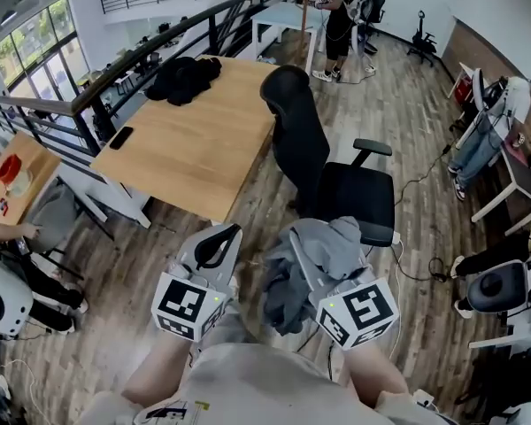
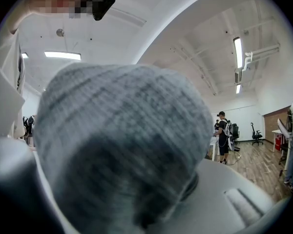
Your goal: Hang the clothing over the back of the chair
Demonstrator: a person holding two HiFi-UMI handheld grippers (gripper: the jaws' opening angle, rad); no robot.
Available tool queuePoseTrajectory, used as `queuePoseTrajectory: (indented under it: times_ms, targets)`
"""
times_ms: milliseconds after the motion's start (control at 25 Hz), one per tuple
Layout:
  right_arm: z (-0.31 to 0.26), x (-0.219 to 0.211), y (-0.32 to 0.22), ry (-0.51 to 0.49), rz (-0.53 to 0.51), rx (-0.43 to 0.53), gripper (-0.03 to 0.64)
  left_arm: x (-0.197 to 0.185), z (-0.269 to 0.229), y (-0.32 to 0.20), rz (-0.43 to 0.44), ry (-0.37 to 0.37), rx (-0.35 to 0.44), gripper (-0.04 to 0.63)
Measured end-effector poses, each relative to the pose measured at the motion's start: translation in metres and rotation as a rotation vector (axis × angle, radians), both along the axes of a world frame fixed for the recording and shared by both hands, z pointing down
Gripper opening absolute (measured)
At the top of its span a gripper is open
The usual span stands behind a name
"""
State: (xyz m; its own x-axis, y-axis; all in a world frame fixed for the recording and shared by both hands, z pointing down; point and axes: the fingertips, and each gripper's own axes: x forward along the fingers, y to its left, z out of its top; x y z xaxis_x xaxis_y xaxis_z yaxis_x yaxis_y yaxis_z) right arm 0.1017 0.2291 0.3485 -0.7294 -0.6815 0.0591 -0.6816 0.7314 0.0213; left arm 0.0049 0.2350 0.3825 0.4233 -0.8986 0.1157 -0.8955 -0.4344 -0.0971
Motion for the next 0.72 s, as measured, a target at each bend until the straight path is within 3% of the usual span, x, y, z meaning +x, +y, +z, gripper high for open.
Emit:
queuePoseTrajectory:
  times_ms: [720]
  targets:
    - [-0.024,-0.1,-0.197,0.035,0.045,-0.011,0.103,-0.101,-0.018,-0.204,0.035,0.004,-0.04,0.0]
